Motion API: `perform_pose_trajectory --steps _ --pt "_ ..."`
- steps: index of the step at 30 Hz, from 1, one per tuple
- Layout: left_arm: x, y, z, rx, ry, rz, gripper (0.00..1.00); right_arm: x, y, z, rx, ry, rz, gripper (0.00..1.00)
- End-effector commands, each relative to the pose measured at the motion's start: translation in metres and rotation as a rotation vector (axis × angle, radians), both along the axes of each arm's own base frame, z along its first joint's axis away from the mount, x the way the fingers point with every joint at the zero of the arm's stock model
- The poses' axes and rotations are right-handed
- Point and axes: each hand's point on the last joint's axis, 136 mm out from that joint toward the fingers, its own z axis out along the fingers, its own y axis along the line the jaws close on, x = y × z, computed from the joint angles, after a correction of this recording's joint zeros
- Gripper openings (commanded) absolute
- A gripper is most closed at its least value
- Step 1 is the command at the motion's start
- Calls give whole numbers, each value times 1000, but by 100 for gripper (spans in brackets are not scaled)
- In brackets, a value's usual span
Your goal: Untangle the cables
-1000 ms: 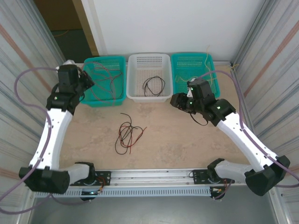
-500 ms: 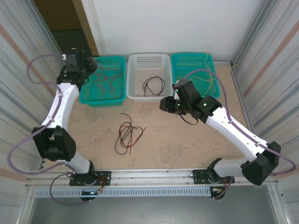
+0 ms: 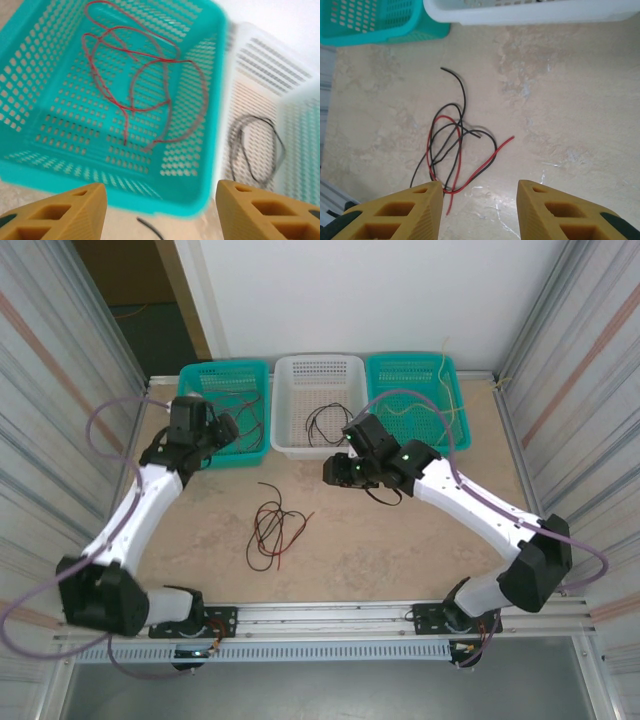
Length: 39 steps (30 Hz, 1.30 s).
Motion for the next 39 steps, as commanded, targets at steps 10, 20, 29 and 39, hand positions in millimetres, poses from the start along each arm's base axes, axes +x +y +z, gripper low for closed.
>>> perform_pose_trajectory --steps 10,20,29,39 --pt "-158 -23 -145 4 433 -56 49 -3 25 -12 -32 -5 52 43" --pt "-213 -35 -197 65 730 -77 39 -1 21 -15 -54 -11 34 42" --pt "-219 -38 -227 81 840 -40 28 1 17 -3 -35 -33 26 42" --pt "-188 -42 -131 176 520 -122 0 5 2 12 7 -70 1 40"
